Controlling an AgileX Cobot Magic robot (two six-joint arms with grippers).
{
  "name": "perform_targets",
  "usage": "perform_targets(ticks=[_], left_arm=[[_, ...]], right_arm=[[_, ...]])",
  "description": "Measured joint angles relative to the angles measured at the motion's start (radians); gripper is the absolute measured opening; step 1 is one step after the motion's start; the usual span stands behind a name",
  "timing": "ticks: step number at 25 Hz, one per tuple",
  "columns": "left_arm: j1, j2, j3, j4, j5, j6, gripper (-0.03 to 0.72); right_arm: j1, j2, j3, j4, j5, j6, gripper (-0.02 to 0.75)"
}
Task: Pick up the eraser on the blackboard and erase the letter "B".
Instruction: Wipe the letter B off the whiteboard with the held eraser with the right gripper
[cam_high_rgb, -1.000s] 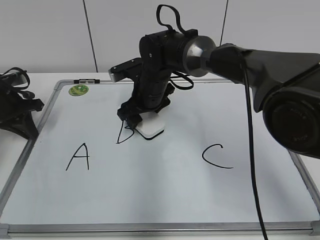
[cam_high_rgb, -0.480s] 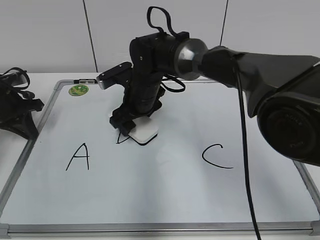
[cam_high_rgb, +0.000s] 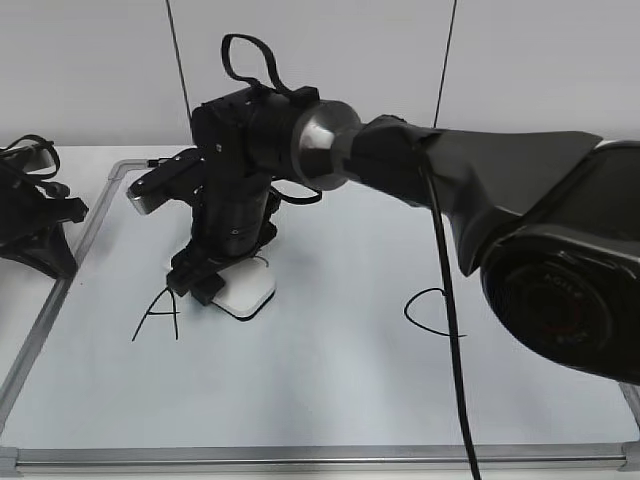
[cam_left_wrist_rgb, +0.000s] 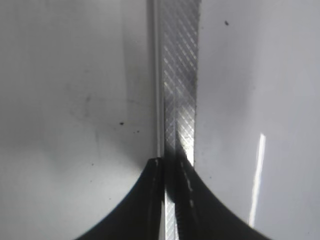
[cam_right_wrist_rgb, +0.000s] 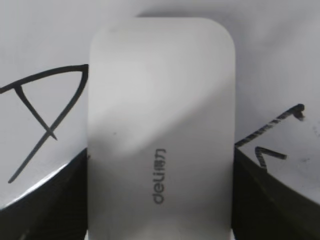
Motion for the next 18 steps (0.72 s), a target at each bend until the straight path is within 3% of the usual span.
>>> perform_targets(ticks=[10, 18], left_arm=[[0.000, 0.000, 0.000, -0.002, 0.000, 0.000, 0.047], [0.000, 0.000, 0.000, -0.002, -0.002, 0.000, 0.047]], right_arm=[[-0.004, 0.000, 0.000, -0.207, -0.037, 0.125, 0.542], [-0.047, 0.024, -0.009, -0.209, -0.058, 0.158, 0.540]])
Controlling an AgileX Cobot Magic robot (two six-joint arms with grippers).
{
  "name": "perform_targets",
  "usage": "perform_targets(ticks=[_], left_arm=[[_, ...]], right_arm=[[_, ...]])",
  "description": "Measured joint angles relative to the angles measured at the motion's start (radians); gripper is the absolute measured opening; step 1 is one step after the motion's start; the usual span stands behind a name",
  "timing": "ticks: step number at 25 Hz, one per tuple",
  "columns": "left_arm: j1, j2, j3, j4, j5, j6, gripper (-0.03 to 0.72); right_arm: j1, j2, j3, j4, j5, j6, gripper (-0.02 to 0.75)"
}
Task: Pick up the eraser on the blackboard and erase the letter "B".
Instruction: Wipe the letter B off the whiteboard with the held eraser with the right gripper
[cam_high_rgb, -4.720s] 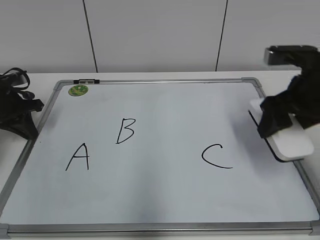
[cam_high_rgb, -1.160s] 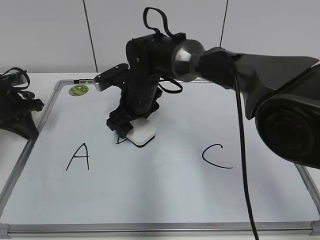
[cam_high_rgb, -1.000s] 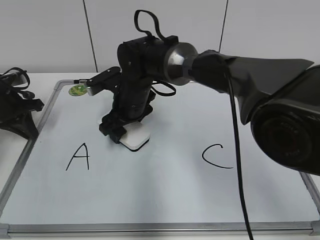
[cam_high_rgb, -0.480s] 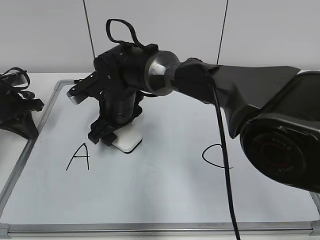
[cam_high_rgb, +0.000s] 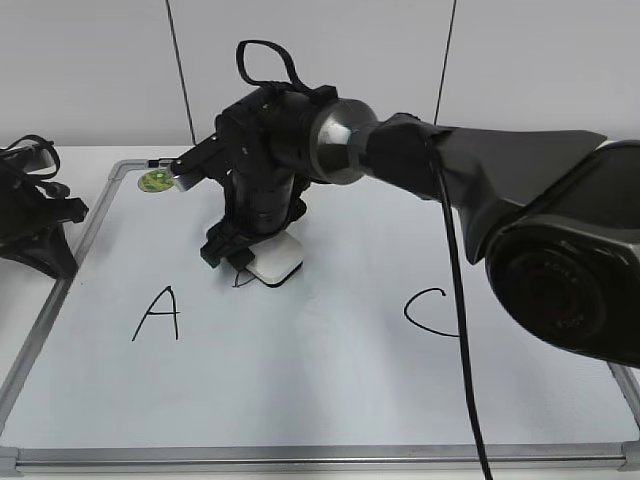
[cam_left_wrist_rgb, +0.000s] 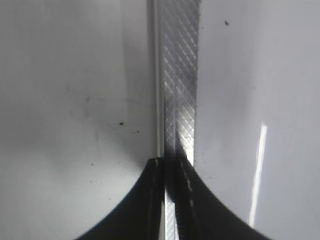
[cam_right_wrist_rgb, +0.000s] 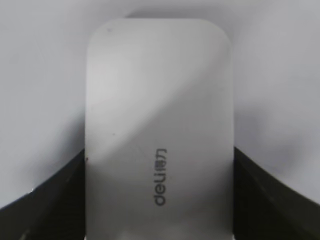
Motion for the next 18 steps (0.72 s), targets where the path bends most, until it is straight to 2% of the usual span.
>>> perform_targets(ticks=[9, 18], left_arm=[[0.000, 0.000, 0.000, -0.001, 0.000, 0.000, 0.047], [0.000, 0.000, 0.000, -0.001, 0.000, 0.000, 0.047]], right_arm=[[0.001, 0.005, -0.006, 0.041, 0.002, 0.008, 0.540], [0.071, 0.008, -0.006, 0.058, 0.000, 0.011, 0.540]])
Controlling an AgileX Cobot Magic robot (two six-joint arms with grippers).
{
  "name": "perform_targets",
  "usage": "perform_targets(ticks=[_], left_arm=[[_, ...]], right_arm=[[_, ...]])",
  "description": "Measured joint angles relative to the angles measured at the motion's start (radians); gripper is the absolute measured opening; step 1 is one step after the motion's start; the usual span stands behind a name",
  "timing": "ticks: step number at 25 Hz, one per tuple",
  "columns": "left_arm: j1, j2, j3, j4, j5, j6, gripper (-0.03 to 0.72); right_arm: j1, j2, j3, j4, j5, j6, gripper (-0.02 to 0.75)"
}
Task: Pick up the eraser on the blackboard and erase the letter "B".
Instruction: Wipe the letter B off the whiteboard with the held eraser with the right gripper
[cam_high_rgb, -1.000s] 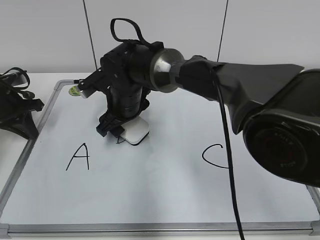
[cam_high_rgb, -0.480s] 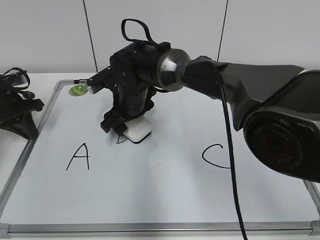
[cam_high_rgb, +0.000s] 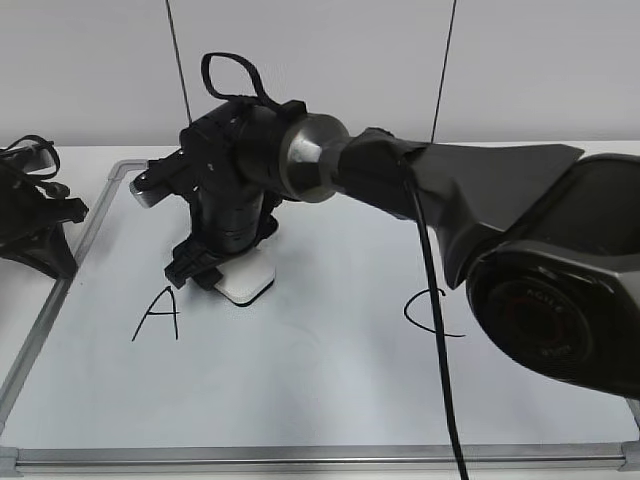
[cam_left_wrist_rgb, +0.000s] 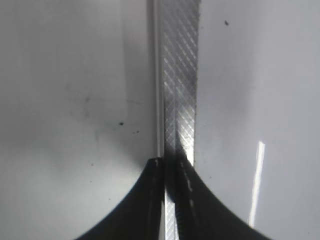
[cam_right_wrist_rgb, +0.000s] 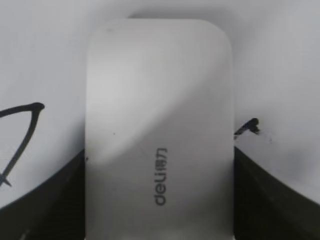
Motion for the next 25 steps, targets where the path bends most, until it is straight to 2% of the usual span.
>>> perform_targets(ticks=[14, 25], left_arm=[[0.000, 0.000, 0.000, 0.000, 0.000, 0.002, 0.048], [0.000, 0.001, 0.000, -0.004, -0.002, 0.002, 0.048]], right_arm=[[-0.004, 0.000, 0.000, 0.000, 0.004, 0.004, 0.540], [-0.067, -0.005, 0.000, 0.003, 0.024, 0.004, 0.540]])
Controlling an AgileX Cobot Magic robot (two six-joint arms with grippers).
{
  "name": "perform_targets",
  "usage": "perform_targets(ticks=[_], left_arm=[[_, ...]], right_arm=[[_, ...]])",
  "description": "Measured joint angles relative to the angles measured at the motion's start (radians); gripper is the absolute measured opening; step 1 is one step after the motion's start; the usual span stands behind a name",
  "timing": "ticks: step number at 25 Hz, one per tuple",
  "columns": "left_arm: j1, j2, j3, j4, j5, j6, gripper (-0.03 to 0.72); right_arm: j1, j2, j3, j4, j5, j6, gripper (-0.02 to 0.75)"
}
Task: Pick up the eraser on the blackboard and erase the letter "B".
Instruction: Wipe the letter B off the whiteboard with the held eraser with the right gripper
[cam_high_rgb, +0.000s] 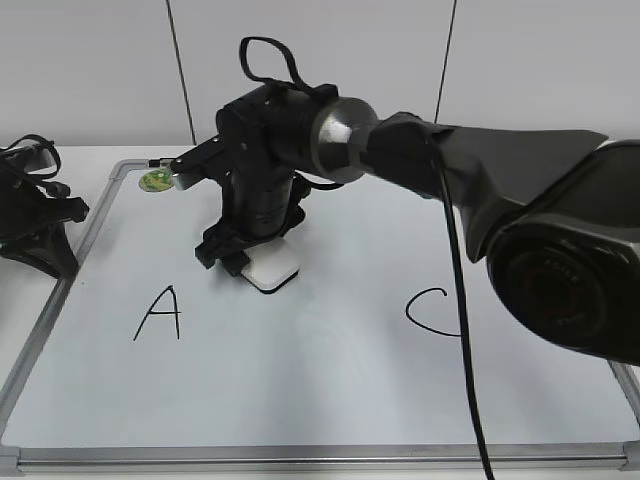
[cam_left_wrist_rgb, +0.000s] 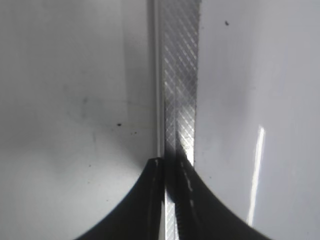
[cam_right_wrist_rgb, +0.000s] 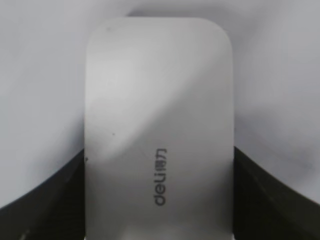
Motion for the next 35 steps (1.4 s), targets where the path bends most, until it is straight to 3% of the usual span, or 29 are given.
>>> perform_targets(ticks=[8, 20, 35], left_arm=[[0.000, 0.000, 0.000, -0.002, 0.000, 0.000, 0.050], [0.000, 0.000, 0.000, -0.005, -0.002, 0.000, 0.051], [0.000, 0.000, 0.000, -0.007, -0.002, 0.000, 0.052]], right_arm=[[-0.068, -0.002, 0.000, -0.002, 0.004, 0.000, 0.540], [-0.090, -0.003, 0.000, 0.006, 0.009, 0.000, 0.539], [0.040, -0.004, 0.000, 0.015, 0.036, 0.000, 0.539]])
